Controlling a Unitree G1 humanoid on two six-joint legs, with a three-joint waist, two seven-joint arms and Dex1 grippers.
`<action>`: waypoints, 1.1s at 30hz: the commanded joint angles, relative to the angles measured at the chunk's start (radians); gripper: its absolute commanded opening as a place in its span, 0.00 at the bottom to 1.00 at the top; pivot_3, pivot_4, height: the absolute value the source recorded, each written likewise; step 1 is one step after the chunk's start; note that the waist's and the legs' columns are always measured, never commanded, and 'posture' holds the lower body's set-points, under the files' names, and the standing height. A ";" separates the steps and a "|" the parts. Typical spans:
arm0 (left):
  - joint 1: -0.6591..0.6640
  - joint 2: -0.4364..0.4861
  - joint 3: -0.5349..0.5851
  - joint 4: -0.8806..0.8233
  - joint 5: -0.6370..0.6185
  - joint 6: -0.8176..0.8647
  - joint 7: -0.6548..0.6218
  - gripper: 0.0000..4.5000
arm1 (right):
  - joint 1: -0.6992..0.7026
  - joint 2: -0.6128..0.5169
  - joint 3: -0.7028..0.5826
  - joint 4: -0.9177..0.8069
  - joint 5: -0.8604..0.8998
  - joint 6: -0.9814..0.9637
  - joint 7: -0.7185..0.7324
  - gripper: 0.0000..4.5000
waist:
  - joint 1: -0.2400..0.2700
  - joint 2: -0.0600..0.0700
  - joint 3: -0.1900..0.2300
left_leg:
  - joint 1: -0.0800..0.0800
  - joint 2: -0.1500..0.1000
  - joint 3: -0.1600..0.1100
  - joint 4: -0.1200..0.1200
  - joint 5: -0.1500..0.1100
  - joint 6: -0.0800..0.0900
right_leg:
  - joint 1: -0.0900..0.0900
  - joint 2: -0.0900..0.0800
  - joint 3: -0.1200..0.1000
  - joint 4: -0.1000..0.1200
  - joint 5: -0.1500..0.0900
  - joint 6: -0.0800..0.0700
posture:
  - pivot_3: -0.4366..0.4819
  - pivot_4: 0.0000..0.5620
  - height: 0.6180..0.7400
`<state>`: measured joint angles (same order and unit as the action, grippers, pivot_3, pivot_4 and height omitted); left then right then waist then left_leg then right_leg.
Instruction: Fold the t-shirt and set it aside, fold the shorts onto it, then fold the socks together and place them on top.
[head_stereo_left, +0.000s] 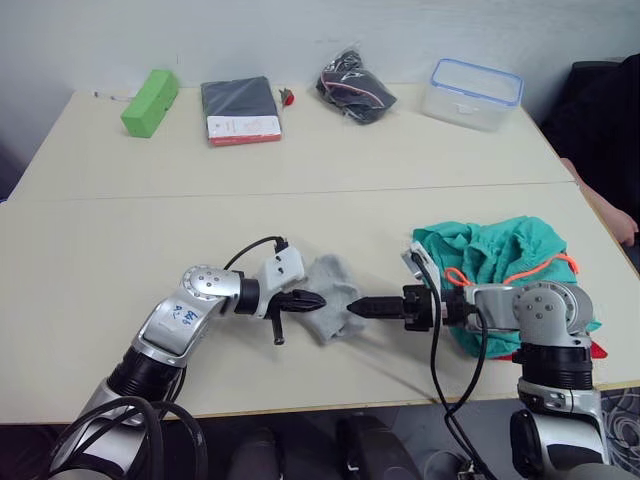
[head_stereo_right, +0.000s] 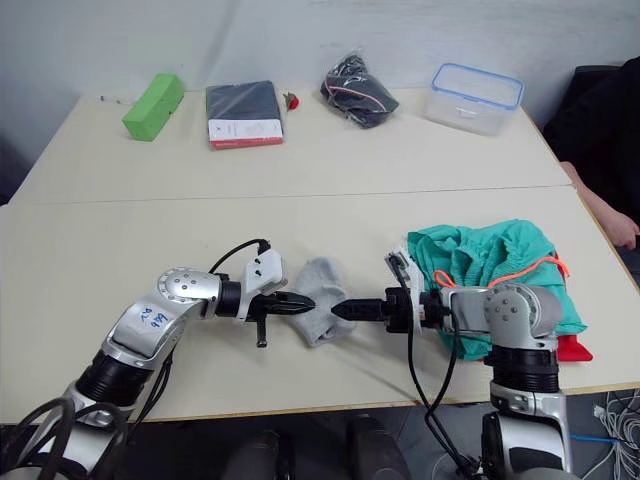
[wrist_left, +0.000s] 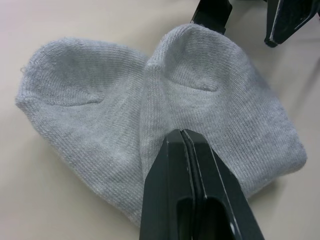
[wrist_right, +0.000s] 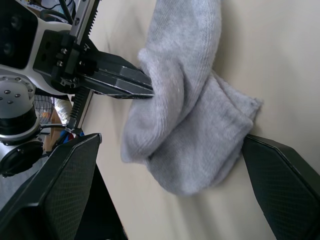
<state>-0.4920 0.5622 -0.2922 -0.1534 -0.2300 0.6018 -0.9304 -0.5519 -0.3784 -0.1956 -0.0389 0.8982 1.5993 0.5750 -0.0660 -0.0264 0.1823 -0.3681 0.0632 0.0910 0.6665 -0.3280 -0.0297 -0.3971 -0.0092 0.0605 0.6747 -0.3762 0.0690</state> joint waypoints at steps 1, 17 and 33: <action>0.002 -0.002 0.001 -0.014 0.004 -0.003 0.002 0.00 | -0.008 0.042 0.023 0.033 -0.015 0.015 -0.029 0.99 | 0.000 0.000 0.000 | 0.000 0.000 0.000 0.000 0.000 0.000 | 0.000 0.000 0.000 0.000 0.000 0.000 | 0.48 0.27 1.00; 0.029 0.015 0.031 -0.038 -0.004 0.012 0.013 0.00 | -0.080 0.187 0.126 0.223 -0.151 -0.075 -0.064 0.56 | -0.031 -0.001 -0.001 | 0.003 0.001 0.000 -0.001 0.002 -0.002 | 0.000 0.001 0.000 0.004 0.000 -0.001 | 0.48 0.27 1.00; 0.143 0.056 0.201 -0.205 -0.187 0.122 -0.015 0.33 | -0.088 0.164 -0.055 0.140 -0.106 0.004 -0.080 0.04 | -0.017 -0.011 -0.007 | 0.000 0.000 -0.001 -0.002 0.002 -0.002 | -0.001 -0.001 -0.001 0.001 0.001 -0.001 | 0.48 0.27 1.00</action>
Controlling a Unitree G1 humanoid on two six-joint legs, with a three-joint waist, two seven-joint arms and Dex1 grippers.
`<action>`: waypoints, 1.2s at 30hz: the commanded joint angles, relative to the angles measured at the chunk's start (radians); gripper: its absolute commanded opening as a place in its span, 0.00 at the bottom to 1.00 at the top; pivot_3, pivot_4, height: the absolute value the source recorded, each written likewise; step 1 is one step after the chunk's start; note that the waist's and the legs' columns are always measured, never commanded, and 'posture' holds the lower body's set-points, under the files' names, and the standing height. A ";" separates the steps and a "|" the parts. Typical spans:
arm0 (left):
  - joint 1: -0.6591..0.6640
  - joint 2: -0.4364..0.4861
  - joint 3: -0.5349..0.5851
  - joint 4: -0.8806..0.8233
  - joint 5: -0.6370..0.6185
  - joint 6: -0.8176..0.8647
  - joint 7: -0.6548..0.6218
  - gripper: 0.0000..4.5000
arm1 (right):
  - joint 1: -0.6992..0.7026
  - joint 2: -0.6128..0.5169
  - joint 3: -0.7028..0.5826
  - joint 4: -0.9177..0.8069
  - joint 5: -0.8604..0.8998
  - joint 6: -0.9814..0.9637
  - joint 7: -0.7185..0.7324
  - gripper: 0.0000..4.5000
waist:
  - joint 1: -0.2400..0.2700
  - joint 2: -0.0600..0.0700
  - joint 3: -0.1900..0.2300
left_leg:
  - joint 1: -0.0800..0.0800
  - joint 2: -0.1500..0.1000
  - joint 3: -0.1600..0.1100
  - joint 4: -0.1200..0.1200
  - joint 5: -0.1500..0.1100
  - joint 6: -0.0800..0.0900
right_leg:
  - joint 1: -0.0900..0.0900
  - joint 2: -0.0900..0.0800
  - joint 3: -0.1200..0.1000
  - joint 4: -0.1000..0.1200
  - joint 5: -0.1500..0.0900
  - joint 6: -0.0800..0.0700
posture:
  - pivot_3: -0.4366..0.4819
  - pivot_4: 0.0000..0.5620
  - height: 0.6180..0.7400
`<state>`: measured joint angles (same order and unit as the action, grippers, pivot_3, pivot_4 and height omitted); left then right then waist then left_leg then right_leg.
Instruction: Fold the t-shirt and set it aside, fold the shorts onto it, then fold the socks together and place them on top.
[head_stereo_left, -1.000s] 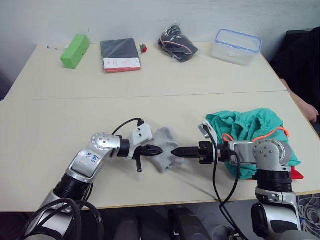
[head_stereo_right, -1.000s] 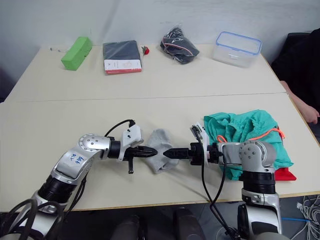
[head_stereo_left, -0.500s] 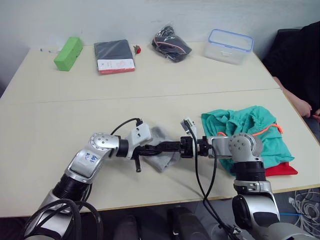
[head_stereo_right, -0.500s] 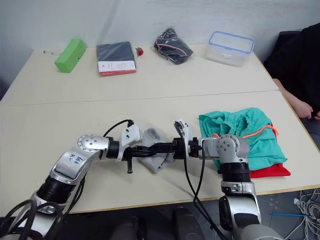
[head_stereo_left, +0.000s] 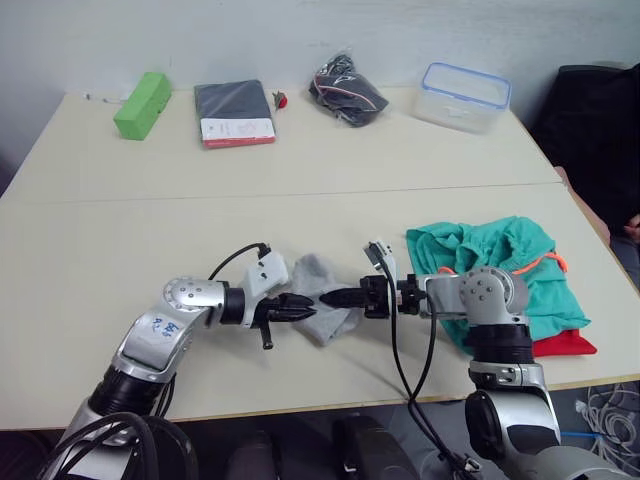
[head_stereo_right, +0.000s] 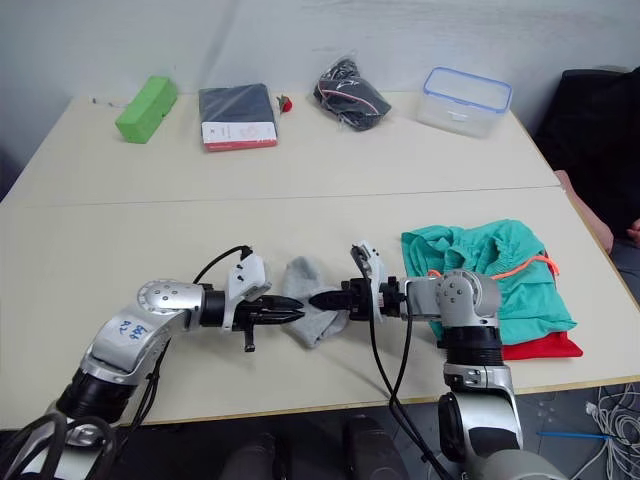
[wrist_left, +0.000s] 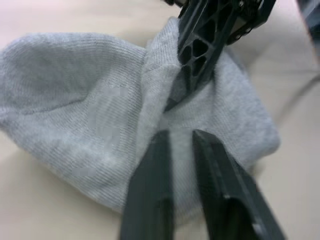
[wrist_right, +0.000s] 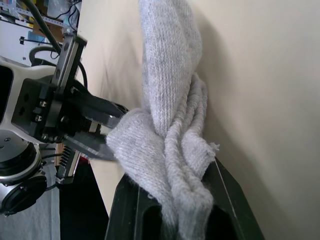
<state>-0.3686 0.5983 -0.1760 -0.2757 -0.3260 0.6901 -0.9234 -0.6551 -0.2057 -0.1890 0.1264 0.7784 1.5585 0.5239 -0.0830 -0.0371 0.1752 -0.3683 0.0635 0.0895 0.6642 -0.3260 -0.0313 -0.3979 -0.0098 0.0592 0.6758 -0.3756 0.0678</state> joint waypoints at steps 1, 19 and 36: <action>0.028 0.025 0.118 -0.102 -0.131 0.052 -0.032 0.38 | 0.015 -0.015 -0.081 -0.043 0.030 0.052 -0.036 0.04 | 0.002 0.000 0.000 | 0.000 0.000 0.000 0.000 0.000 0.000 | 0.000 0.000 0.000 0.000 0.000 0.000 | 0.48 0.27 1.00; -0.069 0.061 0.264 -0.134 -0.436 0.142 -0.079 1.00 | 0.377 -0.711 -0.504 -0.163 1.154 -0.185 -0.421 0.04 | 0.028 0.012 0.008 | -0.006 -0.001 0.000 -0.001 -0.003 0.005 | 0.000 0.001 0.000 -0.014 0.001 0.002 | 0.48 0.27 1.00; -0.085 0.088 0.228 -0.111 -0.422 0.097 -0.086 1.00 | 0.626 -0.726 -0.441 0.080 0.571 -0.486 -0.218 0.32 | 0.030 0.014 0.009 | -0.002 -0.001 0.006 -0.001 -0.001 0.005 | 0.003 0.003 0.007 -0.017 0.005 0.008 | 0.48 0.27 1.00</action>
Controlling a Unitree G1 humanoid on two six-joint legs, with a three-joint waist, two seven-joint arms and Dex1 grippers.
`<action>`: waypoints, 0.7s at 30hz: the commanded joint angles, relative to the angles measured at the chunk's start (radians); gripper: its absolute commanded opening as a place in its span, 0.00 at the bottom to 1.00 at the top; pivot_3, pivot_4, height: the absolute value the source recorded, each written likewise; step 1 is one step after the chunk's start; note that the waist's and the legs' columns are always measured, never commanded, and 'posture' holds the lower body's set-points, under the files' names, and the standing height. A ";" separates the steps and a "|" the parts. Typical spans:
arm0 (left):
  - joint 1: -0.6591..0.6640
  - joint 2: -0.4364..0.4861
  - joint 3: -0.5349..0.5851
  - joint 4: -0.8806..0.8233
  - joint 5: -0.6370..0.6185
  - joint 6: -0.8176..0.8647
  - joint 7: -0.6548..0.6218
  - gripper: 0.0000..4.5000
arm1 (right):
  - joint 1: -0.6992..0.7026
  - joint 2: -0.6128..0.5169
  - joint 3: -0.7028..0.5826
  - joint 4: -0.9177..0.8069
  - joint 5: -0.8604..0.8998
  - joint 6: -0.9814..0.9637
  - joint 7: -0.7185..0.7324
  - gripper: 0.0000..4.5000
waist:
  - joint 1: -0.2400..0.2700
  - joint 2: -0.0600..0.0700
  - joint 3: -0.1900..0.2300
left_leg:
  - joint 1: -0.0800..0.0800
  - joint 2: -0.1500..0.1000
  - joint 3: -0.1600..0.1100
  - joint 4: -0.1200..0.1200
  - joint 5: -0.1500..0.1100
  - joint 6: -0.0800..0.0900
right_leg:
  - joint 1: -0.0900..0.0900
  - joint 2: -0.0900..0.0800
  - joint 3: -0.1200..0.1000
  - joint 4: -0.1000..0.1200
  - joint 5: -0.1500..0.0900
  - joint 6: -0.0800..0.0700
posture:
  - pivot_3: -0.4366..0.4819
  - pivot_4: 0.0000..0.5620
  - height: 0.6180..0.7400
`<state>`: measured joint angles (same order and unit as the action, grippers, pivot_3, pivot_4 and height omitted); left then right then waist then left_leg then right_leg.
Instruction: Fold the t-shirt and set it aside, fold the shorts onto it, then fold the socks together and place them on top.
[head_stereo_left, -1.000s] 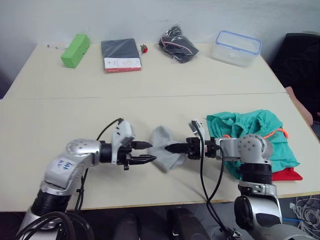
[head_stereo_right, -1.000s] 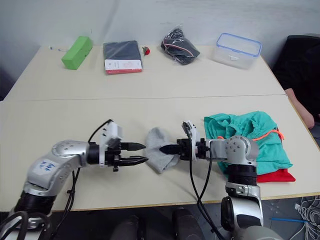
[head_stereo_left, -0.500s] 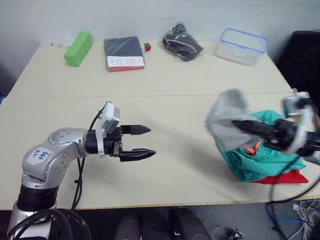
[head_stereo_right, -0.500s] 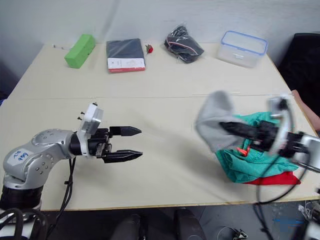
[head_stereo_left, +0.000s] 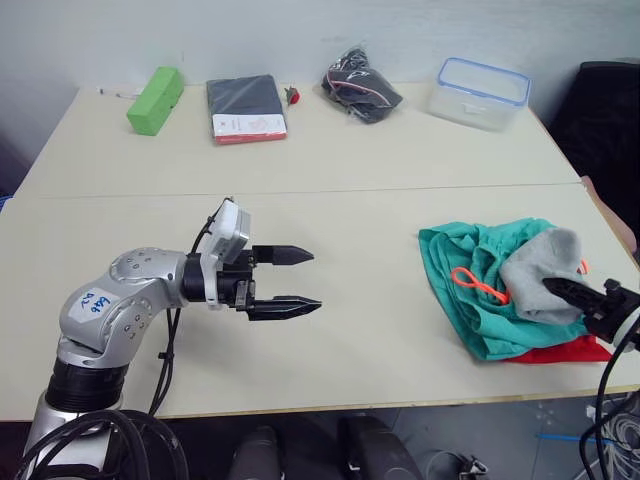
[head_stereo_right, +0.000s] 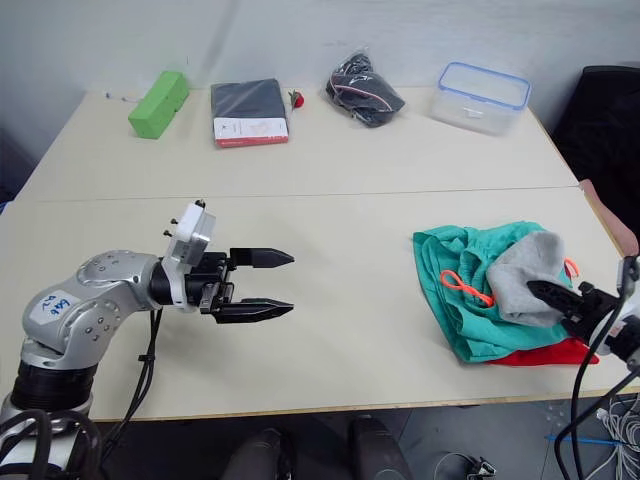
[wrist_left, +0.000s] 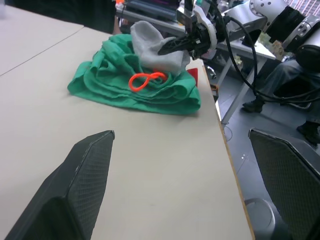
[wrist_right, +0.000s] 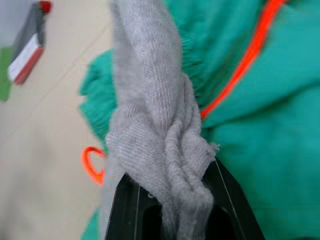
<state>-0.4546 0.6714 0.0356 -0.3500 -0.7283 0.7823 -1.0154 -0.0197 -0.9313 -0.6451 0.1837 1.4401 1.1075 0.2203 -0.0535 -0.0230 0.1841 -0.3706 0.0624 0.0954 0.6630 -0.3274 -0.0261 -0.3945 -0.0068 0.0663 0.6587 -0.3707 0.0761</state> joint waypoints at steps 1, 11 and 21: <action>0.001 0.020 0.015 -0.038 -0.027 0.014 0.005 1.00 | -0.001 -0.007 0.028 0.025 -0.129 -0.046 0.124 0.40 | 0.001 0.000 0.000 | 0.000 0.000 0.000 0.000 0.000 0.000 | 0.000 0.000 0.000 0.000 0.000 0.000 | 0.48 0.27 1.00; -0.008 0.040 0.050 -0.022 -0.096 0.060 -0.001 1.00 | 0.217 -0.222 -0.031 0.065 -0.565 -0.354 0.611 0.99 | 0.018 0.001 0.000 | 0.000 -0.001 0.000 0.001 0.000 0.000 | 0.001 -0.001 0.000 0.000 0.000 0.000 | 0.48 0.27 1.00; 0.014 0.160 0.163 0.003 -0.152 0.083 -0.052 1.00 | 0.185 -0.550 -0.090 0.502 -0.877 -0.810 1.264 0.99 | 0.000 0.002 0.001 | 0.005 -0.001 0.002 0.001 0.000 0.000 | 0.003 0.001 0.001 0.000 0.000 -0.001 | 0.48 0.27 1.00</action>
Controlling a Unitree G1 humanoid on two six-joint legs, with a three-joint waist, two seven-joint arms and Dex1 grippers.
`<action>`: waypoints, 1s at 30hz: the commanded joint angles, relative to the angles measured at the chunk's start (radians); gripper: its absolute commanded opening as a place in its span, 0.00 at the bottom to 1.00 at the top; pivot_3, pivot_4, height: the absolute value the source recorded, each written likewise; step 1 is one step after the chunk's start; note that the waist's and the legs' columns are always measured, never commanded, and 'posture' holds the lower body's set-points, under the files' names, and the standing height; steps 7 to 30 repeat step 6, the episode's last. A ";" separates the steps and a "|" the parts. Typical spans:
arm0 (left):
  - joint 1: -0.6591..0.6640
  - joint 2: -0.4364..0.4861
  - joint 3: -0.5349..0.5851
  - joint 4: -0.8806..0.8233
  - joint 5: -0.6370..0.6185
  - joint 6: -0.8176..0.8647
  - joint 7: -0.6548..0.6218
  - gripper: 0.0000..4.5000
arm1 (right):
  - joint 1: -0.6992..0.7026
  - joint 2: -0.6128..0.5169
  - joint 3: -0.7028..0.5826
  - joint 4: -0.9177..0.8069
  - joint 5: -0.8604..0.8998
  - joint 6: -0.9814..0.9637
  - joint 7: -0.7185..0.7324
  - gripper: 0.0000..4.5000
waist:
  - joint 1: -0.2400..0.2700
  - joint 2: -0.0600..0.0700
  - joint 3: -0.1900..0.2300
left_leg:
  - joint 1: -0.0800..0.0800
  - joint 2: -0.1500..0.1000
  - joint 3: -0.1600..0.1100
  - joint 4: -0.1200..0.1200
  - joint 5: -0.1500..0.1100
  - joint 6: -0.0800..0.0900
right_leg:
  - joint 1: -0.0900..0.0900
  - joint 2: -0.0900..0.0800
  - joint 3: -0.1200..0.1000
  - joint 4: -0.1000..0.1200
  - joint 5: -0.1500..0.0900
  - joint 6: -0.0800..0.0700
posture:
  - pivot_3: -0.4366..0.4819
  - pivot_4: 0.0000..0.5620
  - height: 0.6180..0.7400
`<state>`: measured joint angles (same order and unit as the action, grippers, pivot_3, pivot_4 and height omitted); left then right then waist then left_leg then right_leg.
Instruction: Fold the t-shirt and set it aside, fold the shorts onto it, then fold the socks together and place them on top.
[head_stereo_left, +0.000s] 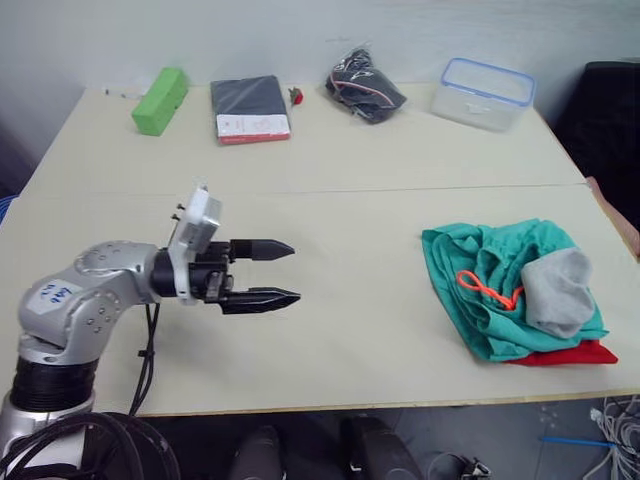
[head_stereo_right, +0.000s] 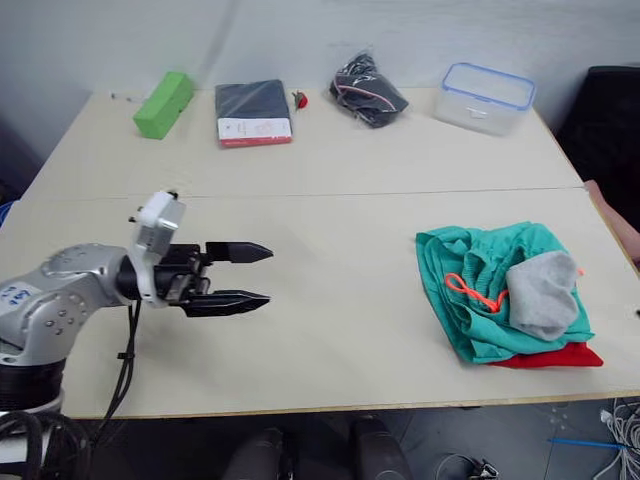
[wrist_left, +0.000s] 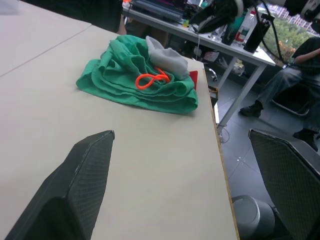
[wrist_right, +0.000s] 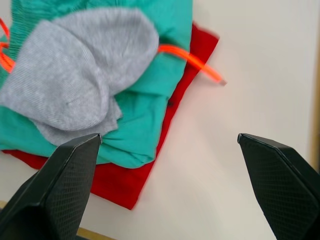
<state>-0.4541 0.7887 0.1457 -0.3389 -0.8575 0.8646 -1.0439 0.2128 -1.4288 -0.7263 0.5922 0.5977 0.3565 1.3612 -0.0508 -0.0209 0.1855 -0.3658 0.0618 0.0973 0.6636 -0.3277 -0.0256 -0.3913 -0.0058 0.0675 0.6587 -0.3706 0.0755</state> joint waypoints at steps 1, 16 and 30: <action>0.020 0.059 0.074 -0.007 -0.030 0.003 -0.025 1.00 | -0.079 -0.074 0.006 0.126 -0.038 -0.056 0.171 0.99 | -0.004 0.000 0.000 | 0.000 0.000 0.000 0.000 0.000 0.000 | 0.000 0.000 0.000 0.000 0.000 0.000 | 0.48 0.27 1.00; 0.032 0.094 0.163 -0.012 -0.094 0.037 -0.004 1.00 | -0.126 -0.112 0.088 0.170 -0.016 -0.057 0.253 0.99 | -0.006 0.001 0.001 | 0.000 0.000 0.000 0.001 0.000 0.000 | 0.000 -0.001 0.000 0.000 0.000 0.000 | 0.48 0.27 1.00; 0.032 0.094 0.163 -0.012 -0.094 0.037 -0.004 1.00 | -0.126 -0.112 0.088 0.170 -0.016 -0.057 0.253 0.99 | -0.006 0.001 0.001 | 0.000 0.000 0.000 0.001 0.000 0.000 | 0.000 -0.001 0.000 0.000 0.000 0.000 | 0.48 0.27 1.00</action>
